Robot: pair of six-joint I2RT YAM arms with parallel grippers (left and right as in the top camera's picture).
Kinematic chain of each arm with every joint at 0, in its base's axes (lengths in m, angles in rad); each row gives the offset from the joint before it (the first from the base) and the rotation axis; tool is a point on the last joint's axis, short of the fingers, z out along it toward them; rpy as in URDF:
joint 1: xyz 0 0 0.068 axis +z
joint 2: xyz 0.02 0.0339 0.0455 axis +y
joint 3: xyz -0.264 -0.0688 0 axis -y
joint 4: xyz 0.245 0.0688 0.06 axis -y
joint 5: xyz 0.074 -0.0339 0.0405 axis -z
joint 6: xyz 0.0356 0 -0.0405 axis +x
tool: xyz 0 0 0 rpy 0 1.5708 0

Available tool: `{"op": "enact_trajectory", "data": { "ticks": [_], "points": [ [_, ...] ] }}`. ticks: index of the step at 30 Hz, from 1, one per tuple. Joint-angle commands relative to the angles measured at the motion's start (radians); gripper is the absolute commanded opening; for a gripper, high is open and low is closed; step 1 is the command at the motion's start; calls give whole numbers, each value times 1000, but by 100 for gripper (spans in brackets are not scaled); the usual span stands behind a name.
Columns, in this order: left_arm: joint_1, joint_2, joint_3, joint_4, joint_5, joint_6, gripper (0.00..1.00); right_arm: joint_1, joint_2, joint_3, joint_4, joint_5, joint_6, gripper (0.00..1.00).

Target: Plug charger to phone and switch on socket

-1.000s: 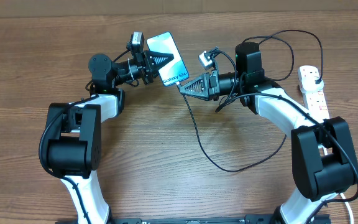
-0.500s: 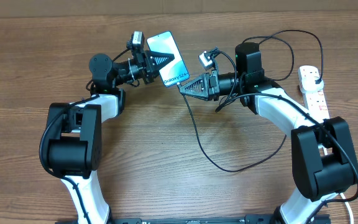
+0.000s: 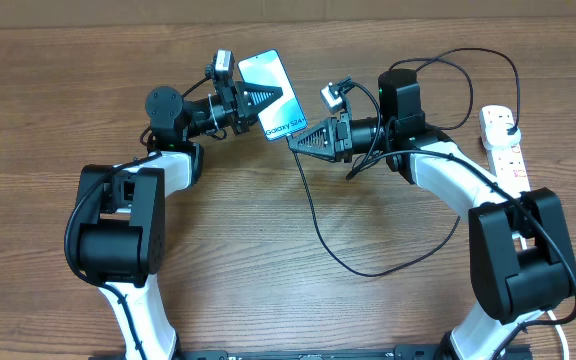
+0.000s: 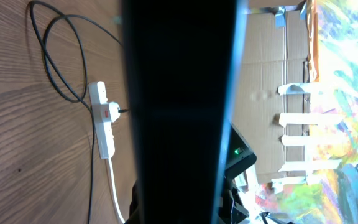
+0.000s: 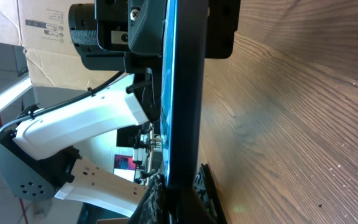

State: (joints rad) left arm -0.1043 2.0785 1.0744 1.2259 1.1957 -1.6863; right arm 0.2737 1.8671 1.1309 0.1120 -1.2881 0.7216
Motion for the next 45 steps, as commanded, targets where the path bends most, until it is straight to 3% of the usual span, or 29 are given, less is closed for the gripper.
{"op": "enact_trajectory", "data": {
  "ticks": [1, 18, 32, 38, 39, 41, 45],
  "points": [
    [-48, -10, 21, 12, 138, 15, 4, -10, -27, 2, 11, 156, 8, 4],
    [-48, -10, 21, 12, 306, 16, 4, -10, -27, 2, 16, 224, 8, 4],
    [-48, -10, 21, 12, 311, 26, 4, -10, -27, 2, 13, 207, 7, 4],
    [-33, -10, 21, 12, 271, 31, 4, -12, -36, 2, -120, 130, -129, 4],
    [-31, -10, 21, 12, 269, 34, 4, -13, -42, 2, -151, 127, -159, 10],
    [-25, -10, 21, 12, 265, 35, 4, -14, -61, 2, -206, 122, -219, 34],
    [-20, -10, 21, 11, 263, 46, 5, -20, -137, 2, -327, 124, -359, 56]
  ]
}}
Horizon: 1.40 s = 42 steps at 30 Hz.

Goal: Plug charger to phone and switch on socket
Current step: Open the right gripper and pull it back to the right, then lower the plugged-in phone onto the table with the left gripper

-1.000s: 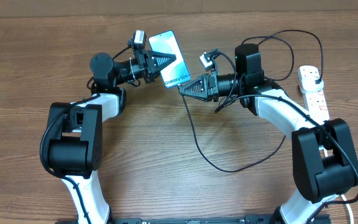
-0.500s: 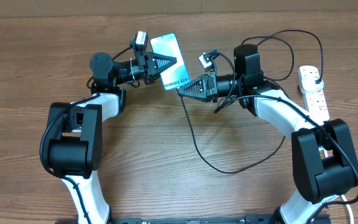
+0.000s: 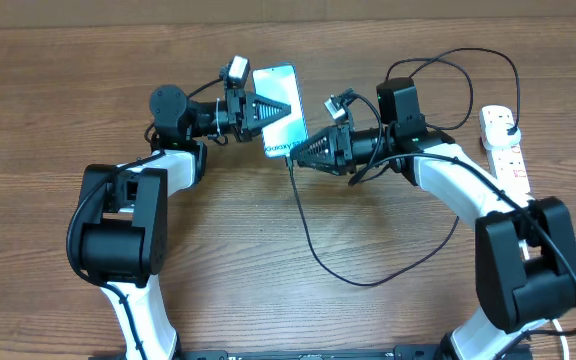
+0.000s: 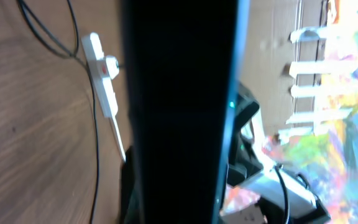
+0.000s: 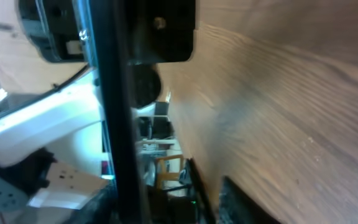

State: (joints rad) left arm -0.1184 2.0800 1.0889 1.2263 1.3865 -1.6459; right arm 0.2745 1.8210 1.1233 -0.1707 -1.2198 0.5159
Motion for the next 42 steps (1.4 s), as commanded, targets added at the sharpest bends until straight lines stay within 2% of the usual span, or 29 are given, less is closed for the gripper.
{"op": "enact_trajectory", "data": {
  "ticks": [1, 5, 9, 19, 27, 34, 42],
  "points": [
    [-4, -12, 7, 11, 72, 10, 4, -25, -116, 10, -74, 56, -185, 61],
    [-4, -12, 7, 0, 69, 40, 4, -48, -227, 10, -204, 89, -299, 76],
    [-7, -12, 7, -25, 71, 73, 4, -66, -348, 10, -337, 189, -375, 86],
    [-70, -12, 7, -125, 56, 156, 4, -68, -583, 10, -602, 552, -421, 100],
    [-70, -12, 7, -594, -154, 462, 4, -68, -626, 10, -700, 591, -421, 100],
    [-70, -12, 61, -834, -243, 651, 4, -67, -626, 10, -710, 611, -421, 100],
    [-73, -12, 251, -1400, -412, 1059, 4, -67, -626, 10, -710, 623, -421, 100]
  ]
}}
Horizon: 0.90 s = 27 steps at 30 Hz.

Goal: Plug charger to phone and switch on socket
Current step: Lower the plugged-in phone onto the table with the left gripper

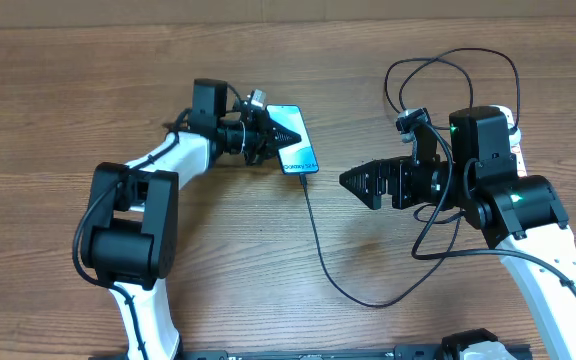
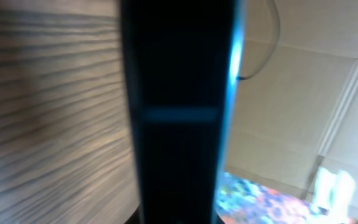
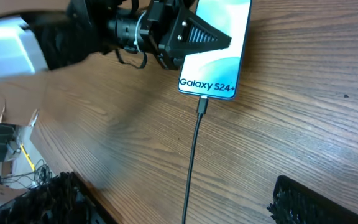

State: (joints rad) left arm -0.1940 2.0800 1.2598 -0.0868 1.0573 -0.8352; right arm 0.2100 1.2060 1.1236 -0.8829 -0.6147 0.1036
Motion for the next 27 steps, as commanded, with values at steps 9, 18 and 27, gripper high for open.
{"op": "enact_trajectory", "data": {
  "ticks": [9, 18, 27],
  "points": [
    [3, -12, 108, -286, -264, 339, 4, -3, -10, 9, 8, 38, -8, 100],
    [3, -11, 108, -393, -338, 338, 4, -3, -10, 9, 8, 38, -8, 100],
    [3, -7, 108, -475, -388, 338, 4, -3, -10, 9, 5, 38, -8, 100]
  ]
}}
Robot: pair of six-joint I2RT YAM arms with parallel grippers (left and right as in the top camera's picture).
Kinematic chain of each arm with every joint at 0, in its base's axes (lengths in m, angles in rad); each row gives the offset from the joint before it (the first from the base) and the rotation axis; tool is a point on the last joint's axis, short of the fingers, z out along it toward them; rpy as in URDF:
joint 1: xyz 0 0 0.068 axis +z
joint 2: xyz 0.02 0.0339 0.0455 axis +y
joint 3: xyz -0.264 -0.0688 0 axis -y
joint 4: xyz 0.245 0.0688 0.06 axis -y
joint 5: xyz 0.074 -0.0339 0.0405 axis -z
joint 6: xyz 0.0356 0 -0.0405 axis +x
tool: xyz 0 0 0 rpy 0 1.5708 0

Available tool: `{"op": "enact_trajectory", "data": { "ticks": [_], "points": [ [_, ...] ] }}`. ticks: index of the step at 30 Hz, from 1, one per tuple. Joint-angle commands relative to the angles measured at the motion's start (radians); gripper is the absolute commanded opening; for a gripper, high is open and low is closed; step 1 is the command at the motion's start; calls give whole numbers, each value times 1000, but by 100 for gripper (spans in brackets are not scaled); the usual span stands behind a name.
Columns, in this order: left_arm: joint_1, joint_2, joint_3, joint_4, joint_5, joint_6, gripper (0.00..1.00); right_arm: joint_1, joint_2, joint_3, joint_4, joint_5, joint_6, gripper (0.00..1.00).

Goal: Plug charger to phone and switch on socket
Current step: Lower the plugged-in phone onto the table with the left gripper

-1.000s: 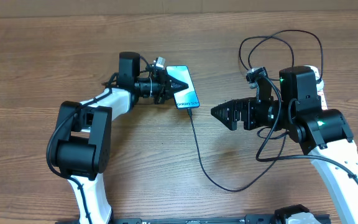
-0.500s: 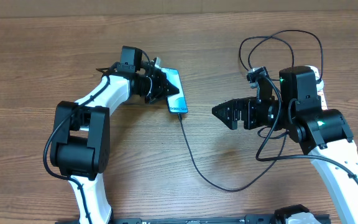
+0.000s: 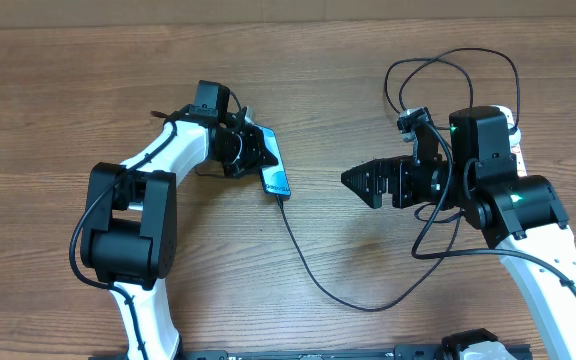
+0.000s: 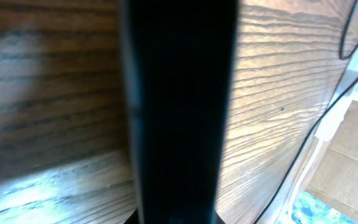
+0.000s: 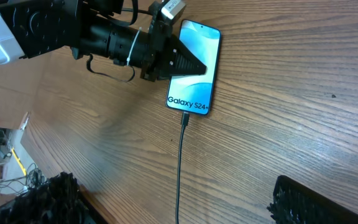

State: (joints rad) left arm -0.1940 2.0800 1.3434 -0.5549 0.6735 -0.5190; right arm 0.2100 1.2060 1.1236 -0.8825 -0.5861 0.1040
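Note:
The phone [image 3: 273, 170], its screen reading "Galaxy S24+" [image 5: 194, 68], is held low over the wooden table with my left gripper [image 3: 258, 152] shut on its long edges. In the left wrist view the phone's dark edge [image 4: 176, 112] fills the middle. The black charger cable [image 3: 313, 265] is plugged into the phone's lower end [image 5: 184, 117]. It loops across the table towards the white power strip [image 3: 514, 150] at the right, mostly hidden behind my right arm. My right gripper [image 3: 360, 180] stands open well right of the phone, holding nothing.
The power strip with its red switch shows at the right edge of the left wrist view. Slack cable coils lie at the back right [image 3: 448, 70]. Cardboard stands along the table's far edge [image 3: 288, 8].
My left gripper has shifted the phone a little left and nearer the front, and turned it, with the cable still plugged in. The right gripper stays open in the same place.
At first both grippers met at the raised phone, the right one shut at its lower end by the cable. They stood the same a moment later. Then the right gripper was open and far right, the cable in the phone. Now the phone sits lower.

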Motion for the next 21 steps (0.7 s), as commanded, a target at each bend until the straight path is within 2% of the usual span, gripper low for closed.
{"op": "enact_trajectory", "data": {
  "ticks": [1, 10, 13, 17, 21],
  "points": [
    [3, -7, 25, -15, -5, 22, 4, -3, -10, 9, 5, 10, -8, 100],
    [3, -7, 25, -80, -105, 22, 4, -3, -10, 9, 5, 10, -8, 100],
    [3, -7, 25, -80, -108, 22, 14, -3, -10, 9, 5, 10, -8, 100],
    [3, -7, 25, -88, -108, 22, 22, -3, -10, 9, 5, 10, -8, 100],
    [3, -7, 25, -97, -109, 23, 24, -3, -10, 9, 5, 10, -8, 100]
  ]
}}
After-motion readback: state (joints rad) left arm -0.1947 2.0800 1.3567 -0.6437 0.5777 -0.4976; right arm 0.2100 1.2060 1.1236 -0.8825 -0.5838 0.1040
